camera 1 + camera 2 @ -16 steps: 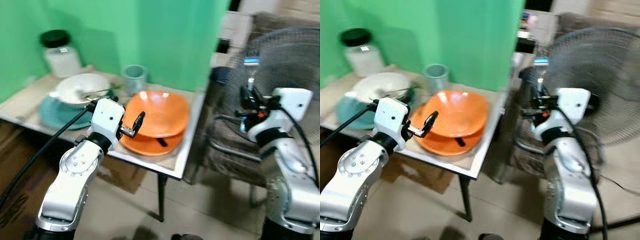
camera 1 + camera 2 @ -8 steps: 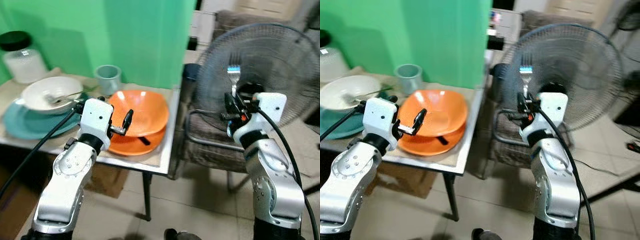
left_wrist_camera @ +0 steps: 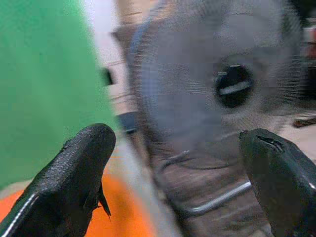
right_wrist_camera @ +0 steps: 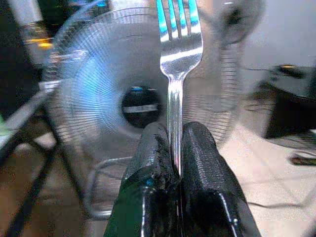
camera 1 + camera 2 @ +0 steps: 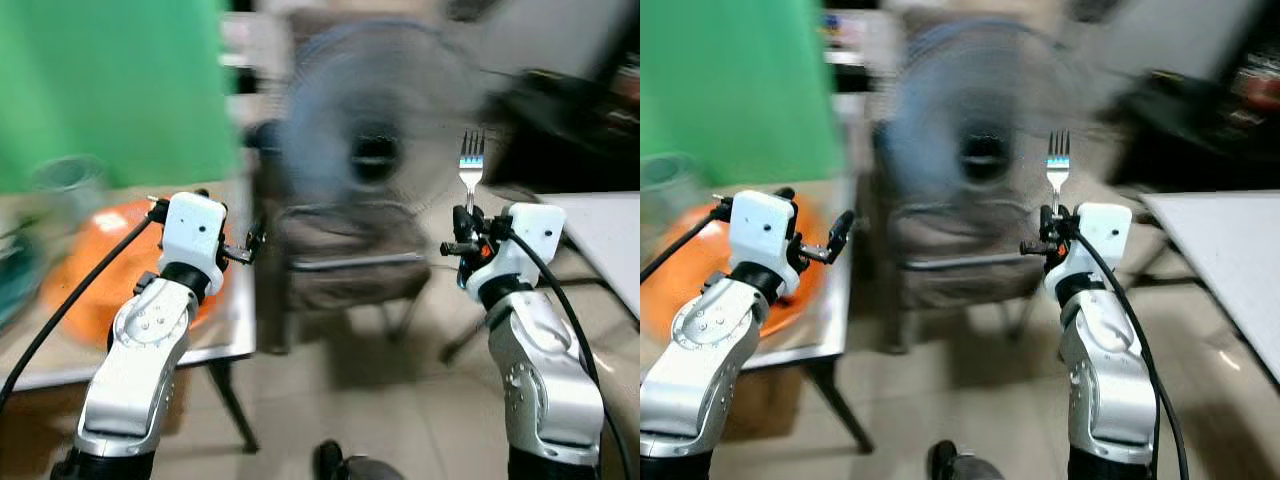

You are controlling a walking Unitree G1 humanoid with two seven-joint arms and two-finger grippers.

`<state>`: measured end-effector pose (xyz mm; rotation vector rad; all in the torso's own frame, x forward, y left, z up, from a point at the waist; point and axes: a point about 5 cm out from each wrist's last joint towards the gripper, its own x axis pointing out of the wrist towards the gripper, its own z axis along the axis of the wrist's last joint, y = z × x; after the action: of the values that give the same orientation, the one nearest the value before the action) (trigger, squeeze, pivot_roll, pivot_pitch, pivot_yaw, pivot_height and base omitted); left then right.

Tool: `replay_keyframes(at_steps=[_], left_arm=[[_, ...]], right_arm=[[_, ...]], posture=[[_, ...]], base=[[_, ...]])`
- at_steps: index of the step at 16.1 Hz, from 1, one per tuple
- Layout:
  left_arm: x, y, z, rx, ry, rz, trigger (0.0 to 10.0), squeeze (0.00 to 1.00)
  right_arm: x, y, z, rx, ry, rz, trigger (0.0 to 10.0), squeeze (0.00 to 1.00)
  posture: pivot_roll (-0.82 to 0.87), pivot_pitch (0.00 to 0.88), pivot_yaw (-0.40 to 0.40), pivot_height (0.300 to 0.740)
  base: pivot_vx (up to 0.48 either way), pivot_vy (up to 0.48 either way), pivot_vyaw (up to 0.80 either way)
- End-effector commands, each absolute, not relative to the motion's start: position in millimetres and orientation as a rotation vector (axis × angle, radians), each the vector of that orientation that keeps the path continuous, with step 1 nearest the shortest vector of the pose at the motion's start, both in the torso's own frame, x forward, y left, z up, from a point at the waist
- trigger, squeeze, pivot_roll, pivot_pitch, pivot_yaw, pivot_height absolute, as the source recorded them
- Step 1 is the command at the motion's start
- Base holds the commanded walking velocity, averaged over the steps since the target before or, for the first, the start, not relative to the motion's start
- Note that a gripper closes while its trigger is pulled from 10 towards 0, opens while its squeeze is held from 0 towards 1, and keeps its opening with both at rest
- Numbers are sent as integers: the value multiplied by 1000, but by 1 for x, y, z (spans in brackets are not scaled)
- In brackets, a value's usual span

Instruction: Setting the table

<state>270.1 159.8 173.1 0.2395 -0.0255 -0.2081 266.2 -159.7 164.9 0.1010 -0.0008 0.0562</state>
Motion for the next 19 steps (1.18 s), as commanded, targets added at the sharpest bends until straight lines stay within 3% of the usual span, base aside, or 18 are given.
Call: replay_keyframes(at_steps=[1, 8, 14, 19], left_arm=[[272, 159, 176, 238, -36, -212, 10000, 0], [273, 162, 171, 189, -12, -196, 10000, 0], [272, 168, 172, 175, -12, -201, 10000, 0], [277, 176, 170, 169, 0, -178, 10000, 0]], right_arm=[[266, -162, 165, 81, 9, 33, 10000, 0], [270, -158, 166, 84, 15, 36, 10000, 0], [276, -149, 164, 79, 18, 64, 10000, 0], [274, -146, 158, 99, 40, 54, 10000, 0]], posture=[[151, 0, -24, 740], [157, 0, -32, 740], [167, 0, -46, 740], [164, 0, -32, 740]], base=[[0, 0, -800], [0, 0, -800], [292, 0, 0], [306, 0, -711]])
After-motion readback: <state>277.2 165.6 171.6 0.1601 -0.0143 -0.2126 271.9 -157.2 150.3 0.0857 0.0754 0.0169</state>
